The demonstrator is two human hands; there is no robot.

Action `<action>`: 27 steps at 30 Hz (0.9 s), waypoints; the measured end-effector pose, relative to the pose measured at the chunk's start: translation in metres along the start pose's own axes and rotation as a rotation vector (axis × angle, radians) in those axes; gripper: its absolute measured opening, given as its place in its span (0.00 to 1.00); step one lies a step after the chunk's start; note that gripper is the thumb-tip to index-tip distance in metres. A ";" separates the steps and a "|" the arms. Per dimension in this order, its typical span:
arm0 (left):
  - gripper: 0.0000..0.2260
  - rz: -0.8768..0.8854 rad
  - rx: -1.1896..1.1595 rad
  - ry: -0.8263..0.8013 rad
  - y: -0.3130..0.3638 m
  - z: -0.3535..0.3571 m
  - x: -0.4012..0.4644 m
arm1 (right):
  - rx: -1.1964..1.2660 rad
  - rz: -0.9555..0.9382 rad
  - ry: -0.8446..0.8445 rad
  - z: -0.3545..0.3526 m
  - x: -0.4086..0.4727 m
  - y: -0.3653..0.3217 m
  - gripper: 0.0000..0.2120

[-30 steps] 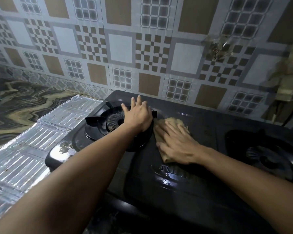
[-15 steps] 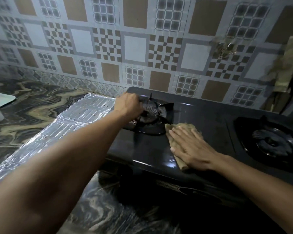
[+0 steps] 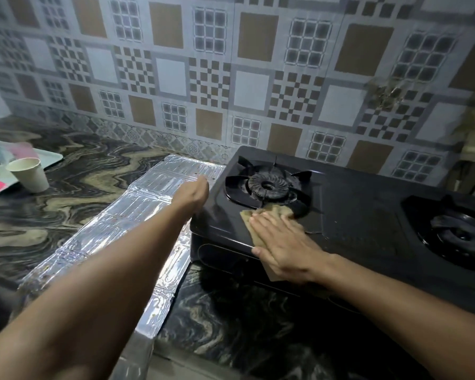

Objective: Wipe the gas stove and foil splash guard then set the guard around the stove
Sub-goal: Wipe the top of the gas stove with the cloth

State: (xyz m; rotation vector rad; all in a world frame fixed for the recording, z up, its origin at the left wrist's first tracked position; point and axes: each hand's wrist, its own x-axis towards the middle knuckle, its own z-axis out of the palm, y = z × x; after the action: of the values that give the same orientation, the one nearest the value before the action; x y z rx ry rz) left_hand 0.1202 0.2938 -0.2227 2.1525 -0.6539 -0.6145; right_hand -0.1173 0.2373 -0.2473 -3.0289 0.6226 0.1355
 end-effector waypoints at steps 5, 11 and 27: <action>0.27 -0.234 -0.461 -0.290 -0.027 -0.022 -0.013 | -0.003 0.008 -0.007 -0.004 0.034 -0.028 0.33; 0.29 -0.267 -0.615 -0.454 -0.065 -0.031 -0.016 | -0.057 -0.118 -0.089 -0.012 0.020 -0.007 0.36; 0.31 -0.234 -0.756 -0.486 -0.084 -0.032 -0.025 | 0.113 -0.010 -0.069 -0.020 0.139 -0.080 0.30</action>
State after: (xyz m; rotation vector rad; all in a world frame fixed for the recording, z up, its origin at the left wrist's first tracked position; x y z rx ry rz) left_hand 0.1416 0.3733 -0.2660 1.3760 -0.3251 -1.2981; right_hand 0.0432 0.2548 -0.2384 -2.9047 0.5886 0.1961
